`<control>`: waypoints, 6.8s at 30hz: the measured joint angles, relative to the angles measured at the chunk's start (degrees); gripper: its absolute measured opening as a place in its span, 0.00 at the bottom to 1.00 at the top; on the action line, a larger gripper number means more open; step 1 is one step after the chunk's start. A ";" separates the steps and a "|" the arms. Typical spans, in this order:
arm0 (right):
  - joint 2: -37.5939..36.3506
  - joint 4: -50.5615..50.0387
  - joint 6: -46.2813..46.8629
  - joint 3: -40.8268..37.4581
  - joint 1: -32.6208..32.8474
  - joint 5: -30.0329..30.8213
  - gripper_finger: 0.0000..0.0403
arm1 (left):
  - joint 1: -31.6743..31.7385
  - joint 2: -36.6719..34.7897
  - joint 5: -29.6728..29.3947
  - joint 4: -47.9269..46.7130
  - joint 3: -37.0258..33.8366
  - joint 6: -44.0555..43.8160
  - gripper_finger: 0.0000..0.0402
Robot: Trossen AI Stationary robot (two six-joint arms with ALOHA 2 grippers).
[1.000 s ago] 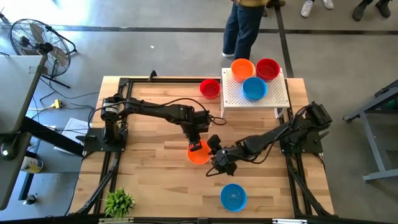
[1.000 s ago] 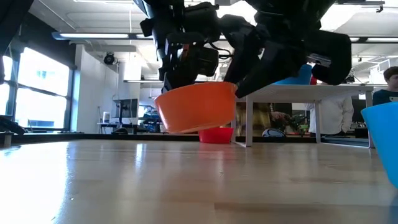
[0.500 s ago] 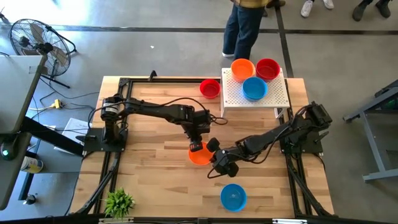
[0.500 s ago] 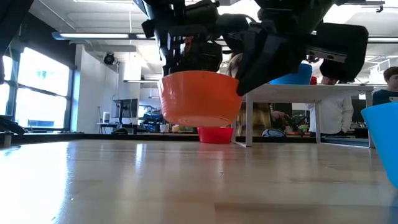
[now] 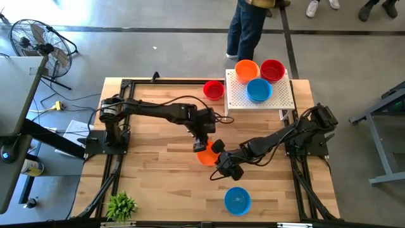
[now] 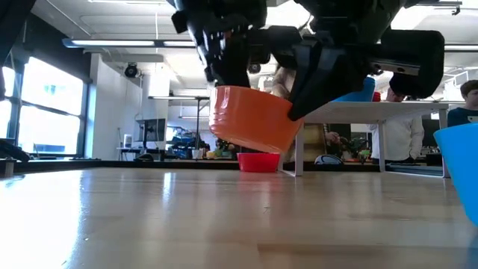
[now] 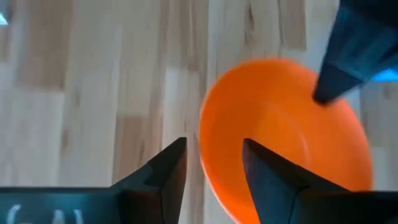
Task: Pick & Place Mini bowls
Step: Stack the orange bowl on the stacked orange bowls on the shelf, then stack the red bowl on the stacked red bowls on the shelf
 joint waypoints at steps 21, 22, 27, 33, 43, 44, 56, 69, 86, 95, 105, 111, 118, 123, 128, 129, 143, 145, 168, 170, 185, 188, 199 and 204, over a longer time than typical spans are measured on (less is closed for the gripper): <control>-5.39 -4.13 10.26 0.45 -2.30 -1.74 0.00 | 0.00 -29.20 -15.38 62.21 -47.26 -5.62 0.36; -6.04 -4.64 10.66 1.03 -2.58 -1.75 0.00 | -0.02 -30.10 -16.51 64.80 -49.41 -6.01 0.34; -7.10 -9.86 11.47 5.24 -4.26 -1.22 0.00 | 0.00 -32.12 -20.32 76.11 -56.61 -5.58 0.23; -7.08 -16.54 12.46 10.63 -6.98 -1.54 0.00 | 0.00 -32.07 -23.37 80.93 -59.22 -2.01 0.07; -7.08 -36.83 19.31 29.20 -16.69 0.70 0.00 | -0.02 -32.03 -24.99 82.42 -59.31 -0.54 0.00; -7.08 -39.09 19.93 31.43 -18.28 1.67 0.00 | 0.00 -32.03 -25.01 82.60 -59.31 -0.58 0.00; -6.62 -54.26 16.78 44.81 -46.86 0.94 0.00 | 0.00 -32.00 -23.83 82.51 -59.31 -0.75 0.00; -2.30 -58.19 10.70 44.81 -58.45 -4.42 0.00 | 0.00 -31.98 -23.83 82.47 -59.31 -0.76 0.01; 1.44 -59.98 8.95 44.81 -58.40 -3.74 0.00 | 0.00 -31.98 -23.57 82.38 -59.31 -0.76 0.01; 1.46 -59.85 9.55 44.76 -58.40 -3.70 0.09 | -0.01 -31.98 -23.52 82.38 -59.29 -1.64 0.01; 1.46 -59.76 9.73 44.74 -58.40 -3.38 0.16 | -0.01 -31.98 -23.48 82.38 -59.29 -1.65 0.01; 0.32 -56.37 9.17 44.68 -58.40 -6.56 0.03 | 0.00 -31.96 -23.46 84.31 -60.40 -1.68 0.01; 1.07 -48.55 11.98 43.50 -54.13 -11.76 0.02 | 1.35 -31.94 -23.76 95.43 -66.61 -1.68 0.01; 5.31 -41.93 15.39 42.66 -50.00 -12.25 0.01 | 2.79 -31.94 -23.33 96.42 -67.91 -2.11 0.01; 10.39 -35.56 19.79 42.66 -47.51 -11.72 0.03 | 2.73 -31.94 -23.15 96.39 -67.92 -1.57 0.01; 11.37 -34.63 20.69 42.66 -47.22 -11.67 0.04 | 2.73 -31.94 -23.13 96.34 -67.92 -1.34 0.01; 21.74 -24.48 24.47 42.66 -45.07 -8.52 0.25 | 2.62 -31.94 -23.00 95.78 -67.94 0.05 0.01; 22.92 -23.96 25.43 42.66 -45.18 -8.15 0.29 | 2.62 -31.94 -22.25 95.76 -67.94 0.05 0.01; 31.01 -21.71 29.83 42.69 -46.18 -0.09 0.32 | 2.62 -31.96 -21.42 95.82 -67.94 -0.06 0.01; 31.01 -21.36 29.95 42.69 -46.34 -0.14 0.31 | 2.62 -31.96 -21.42 95.88 -67.94 -0.08 0.01; 32.36 -22.18 29.58 42.71 -46.66 -5.43 0.09 | 2.62 -31.98 -21.45 96.04 -67.96 -0.12 0.01; 32.50 -22.21 28.76 42.71 -46.46 -4.88 0.06 | 2.62 -31.98 -21.45 96.10 -67.96 -0.12 0.01; 30.41 -24.07 22.04 42.84 -40.62 -5.61 0.01 | 2.62 -31.98 -22.21 96.12 -67.96 -0.36 0.01; 28.24 -26.94 19.89 42.86 -34.68 -6.30 0.00 | 2.62 -31.98 -22.50 96.04 -67.96 -0.38 0.01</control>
